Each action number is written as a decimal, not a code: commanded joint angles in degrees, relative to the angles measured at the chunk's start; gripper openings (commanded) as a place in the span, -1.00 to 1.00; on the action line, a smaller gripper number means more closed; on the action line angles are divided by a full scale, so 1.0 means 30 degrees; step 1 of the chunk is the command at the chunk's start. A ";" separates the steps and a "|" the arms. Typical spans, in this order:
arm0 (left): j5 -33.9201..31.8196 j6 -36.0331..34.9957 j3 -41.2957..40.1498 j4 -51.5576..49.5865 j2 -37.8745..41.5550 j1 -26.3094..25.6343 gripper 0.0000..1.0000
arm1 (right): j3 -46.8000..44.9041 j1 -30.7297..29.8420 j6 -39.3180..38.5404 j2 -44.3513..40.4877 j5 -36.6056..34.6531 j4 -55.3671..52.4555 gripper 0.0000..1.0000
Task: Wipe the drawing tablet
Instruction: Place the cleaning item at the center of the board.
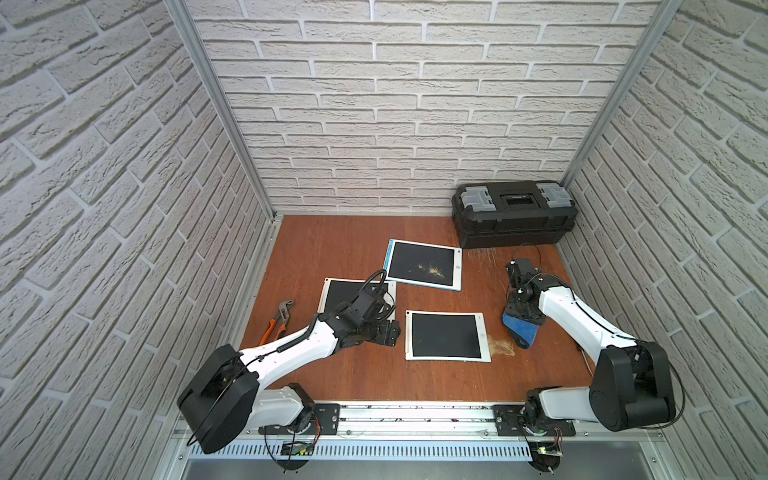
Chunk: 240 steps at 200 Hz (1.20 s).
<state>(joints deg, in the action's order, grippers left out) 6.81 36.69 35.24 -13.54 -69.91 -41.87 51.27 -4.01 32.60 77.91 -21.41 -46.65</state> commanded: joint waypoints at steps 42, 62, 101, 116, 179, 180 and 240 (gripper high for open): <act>0.2748 0.1908 -0.1807 0.4457 0.0366 0.1559 0.96 | -0.2158 -0.1005 -0.3283 -0.4950 0.6770 0.2230 0.79; 0.3330 0.2234 -0.1904 0.5509 -0.0384 0.1548 0.96 | -0.3305 -0.1761 -0.3316 -0.5465 1.1134 0.3355 0.68; 0.3299 0.2420 -0.1598 0.5713 -0.1223 0.1563 0.87 | -0.4619 -0.2094 -0.2250 -0.6267 0.9281 0.2911 0.64; 0.3341 0.2441 -0.1466 0.5525 -0.1436 0.1556 0.86 | -0.4674 -0.2093 -0.1901 -0.6631 0.8523 0.2815 0.65; 0.2985 0.2655 -0.1797 0.4834 -0.0575 0.1563 0.83 | -0.3687 -0.1946 0.0624 -0.2396 0.6471 0.3380 0.69; 0.2980 0.2654 -0.1807 0.4820 -0.0560 0.1563 0.83 | -0.3664 -0.1931 0.0650 -0.2303 0.6467 0.3401 0.69; 0.2602 0.2435 -0.2138 0.3660 0.1057 0.1569 0.83 | -0.1408 -0.0304 0.2960 0.1408 0.2031 0.0865 0.59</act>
<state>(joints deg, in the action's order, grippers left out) 15.59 43.77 29.78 -1.06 -68.64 -37.54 44.38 -7.03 36.45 81.67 -5.69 -39.46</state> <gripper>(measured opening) 0.918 0.808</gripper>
